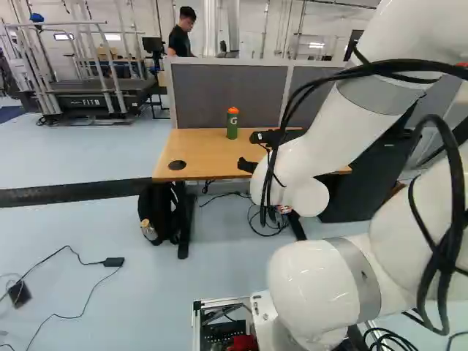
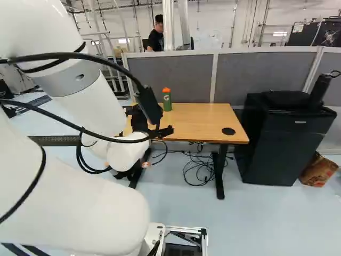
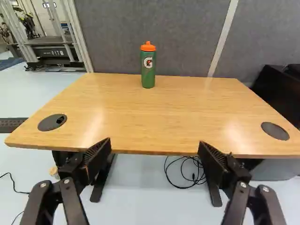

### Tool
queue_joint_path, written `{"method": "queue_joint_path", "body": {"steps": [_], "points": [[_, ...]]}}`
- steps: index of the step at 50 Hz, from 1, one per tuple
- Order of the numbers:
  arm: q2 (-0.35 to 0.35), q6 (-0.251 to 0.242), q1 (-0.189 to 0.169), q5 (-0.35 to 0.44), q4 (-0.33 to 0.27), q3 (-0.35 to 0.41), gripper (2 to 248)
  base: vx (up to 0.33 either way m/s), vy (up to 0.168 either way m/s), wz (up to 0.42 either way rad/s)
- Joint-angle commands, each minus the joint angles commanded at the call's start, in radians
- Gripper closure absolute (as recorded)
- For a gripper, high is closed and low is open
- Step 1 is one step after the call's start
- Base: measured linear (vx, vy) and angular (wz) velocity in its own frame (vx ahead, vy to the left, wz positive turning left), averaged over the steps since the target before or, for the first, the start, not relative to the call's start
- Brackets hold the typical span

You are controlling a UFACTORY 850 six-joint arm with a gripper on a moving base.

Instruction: Pick up the green bottle from the table

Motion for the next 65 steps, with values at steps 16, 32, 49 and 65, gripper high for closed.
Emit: {"method": "queue_joint_path", "body": {"steps": [16,32,49,65], "points": [[0.0,0.0,0.0,0.0,0.0,0.0,3,0.135,0.025,0.1],[0.0,0.0,0.0,0.0,0.0,0.0,3,0.148,0.022,0.094],[0.0,0.0,0.0,0.0,0.0,0.0,3,0.168,0.016,0.049],[0.0,0.0,0.0,0.0,0.0,0.0,3,0.176,0.001,-0.004]]}}
